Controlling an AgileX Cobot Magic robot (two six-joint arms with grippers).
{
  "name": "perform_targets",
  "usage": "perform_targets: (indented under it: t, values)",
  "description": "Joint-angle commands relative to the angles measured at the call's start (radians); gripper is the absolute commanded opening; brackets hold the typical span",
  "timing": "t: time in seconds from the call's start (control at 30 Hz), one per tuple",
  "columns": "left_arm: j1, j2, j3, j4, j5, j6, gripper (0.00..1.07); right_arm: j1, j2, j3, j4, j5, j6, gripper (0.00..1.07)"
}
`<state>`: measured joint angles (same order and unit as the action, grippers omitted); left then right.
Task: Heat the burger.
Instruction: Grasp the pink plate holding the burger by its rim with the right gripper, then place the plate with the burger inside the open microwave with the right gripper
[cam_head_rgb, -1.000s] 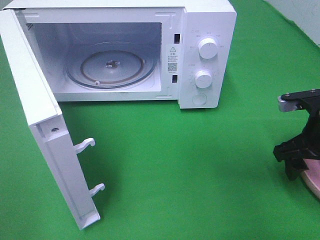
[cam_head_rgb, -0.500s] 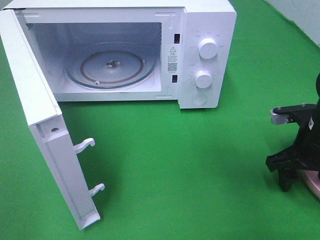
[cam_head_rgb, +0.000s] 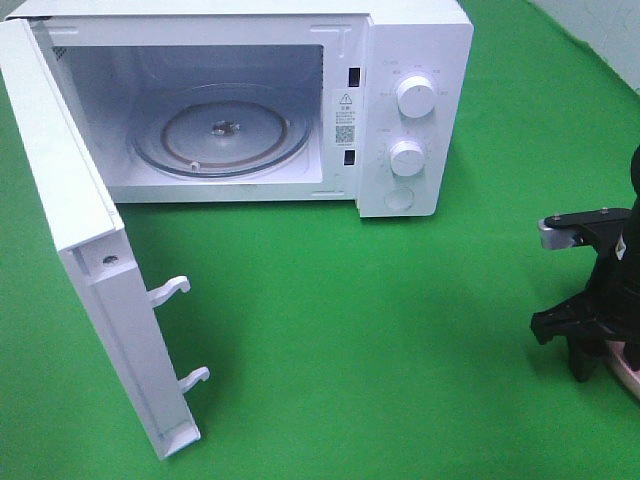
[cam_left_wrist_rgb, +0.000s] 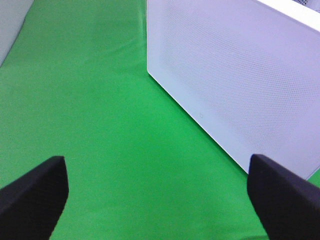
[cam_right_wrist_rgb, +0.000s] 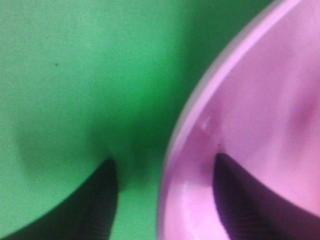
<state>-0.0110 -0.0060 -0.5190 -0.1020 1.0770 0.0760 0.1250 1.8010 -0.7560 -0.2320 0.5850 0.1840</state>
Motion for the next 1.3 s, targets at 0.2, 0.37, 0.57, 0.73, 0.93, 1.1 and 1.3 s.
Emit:
perform_targets:
  t: [0.2,0.37,0.57,0.73,0.93,1.1,1.3]
  values:
    - [-0.002,-0.015,0.003,-0.003,-0.009,-0.005,0.89,-0.005,0.006,0.003,-0.003,0.006,-0.003,0.04]
    - [-0.002,-0.015,0.003,-0.003,-0.009,-0.005,0.89,-0.005,0.006,0.003,-0.002,0.006,0.000,0.00]
    - [-0.002,-0.015,0.003,-0.003,-0.009,-0.005,0.89,-0.003,0.003,0.003,-0.005,0.010,0.031,0.00]
    - [-0.002,-0.015,0.003,-0.003,-0.009,-0.005,0.89,0.030,0.003,0.003,-0.054,0.032,0.093,0.00]
    - [-0.002,-0.015,0.003,-0.003,-0.009,-0.005,0.89,0.098,0.003,0.003,-0.157,0.092,0.220,0.00]
    - [-0.002,-0.015,0.003,-0.003,-0.009,-0.005,0.89,0.118,0.003,0.003,-0.181,0.110,0.252,0.00]
    - [-0.002,-0.015,0.003,-0.003,-0.009,-0.005,0.89,0.172,0.003,0.003,-0.276,0.159,0.332,0.00]
